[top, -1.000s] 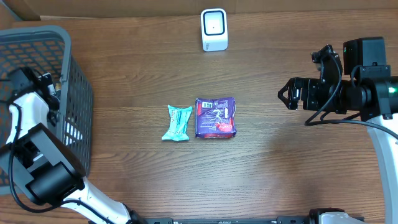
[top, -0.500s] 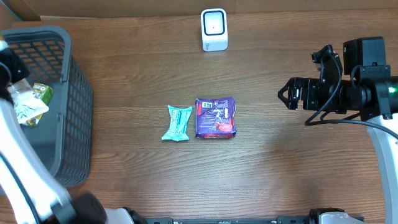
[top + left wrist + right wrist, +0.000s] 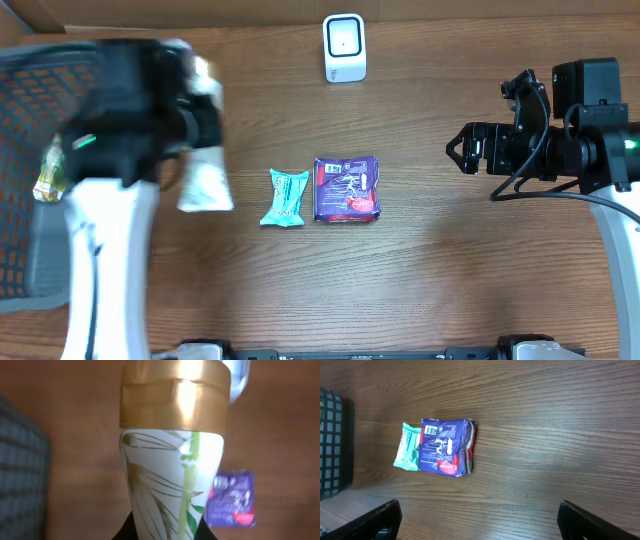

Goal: Scan the item barcode
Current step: 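Place the white tube beside the mint-green pack and release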

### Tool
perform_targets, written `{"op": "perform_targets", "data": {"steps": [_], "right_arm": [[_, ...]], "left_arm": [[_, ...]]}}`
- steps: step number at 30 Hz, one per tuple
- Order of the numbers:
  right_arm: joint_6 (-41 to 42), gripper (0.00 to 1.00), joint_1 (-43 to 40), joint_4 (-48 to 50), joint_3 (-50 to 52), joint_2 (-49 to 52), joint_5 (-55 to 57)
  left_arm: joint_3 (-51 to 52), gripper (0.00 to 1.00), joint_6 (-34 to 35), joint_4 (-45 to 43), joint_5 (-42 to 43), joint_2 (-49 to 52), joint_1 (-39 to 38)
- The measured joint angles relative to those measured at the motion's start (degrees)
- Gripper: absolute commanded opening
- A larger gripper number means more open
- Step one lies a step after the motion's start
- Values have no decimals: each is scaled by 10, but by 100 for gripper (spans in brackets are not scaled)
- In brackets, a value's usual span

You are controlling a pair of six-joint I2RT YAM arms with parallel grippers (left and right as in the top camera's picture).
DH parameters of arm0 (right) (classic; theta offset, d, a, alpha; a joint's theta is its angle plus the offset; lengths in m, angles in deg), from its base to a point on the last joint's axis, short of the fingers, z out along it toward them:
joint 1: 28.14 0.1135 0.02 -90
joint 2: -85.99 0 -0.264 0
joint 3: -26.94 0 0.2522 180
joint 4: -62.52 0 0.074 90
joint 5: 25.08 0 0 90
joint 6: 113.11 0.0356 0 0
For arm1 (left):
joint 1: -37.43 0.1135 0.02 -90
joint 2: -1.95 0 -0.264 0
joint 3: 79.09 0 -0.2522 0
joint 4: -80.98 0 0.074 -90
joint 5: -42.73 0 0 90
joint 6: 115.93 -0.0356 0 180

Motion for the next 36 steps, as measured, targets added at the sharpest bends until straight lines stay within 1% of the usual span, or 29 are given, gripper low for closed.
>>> {"op": "perform_targets", "data": {"steps": [3,7,11,15,21,25,27,32,36], "right_arm": [[0,100,0,-1,0,0,-1],[0,100,0,0,0,0,-1],[0,100,0,0,0,0,-1],[0,100,0,-1,0,0,-1],[0,100,0,-1,0,0,-1],[0,100,0,-1,0,0,1],[-1,100,0,0,0,2,1],[-1,100,0,-1,0,16,1],[-2,100,0,-1,0,25,3]], "left_arm": [[79,4,48,-24,-46,40,-37],[170,4,84,-105,-76,73,-48],[238,4,99,-180,-85,110,-49],[288,4,78,-269,-89,153,-56],[315,4,40,-342,-88,196,-68],[315,4,36,-379,-78,229,-74],[315,4,34,-396,-66,231,-77],[315,4,35,-416,-39,234,-99],[315,5,34,-412,-28,235,-125]]}}
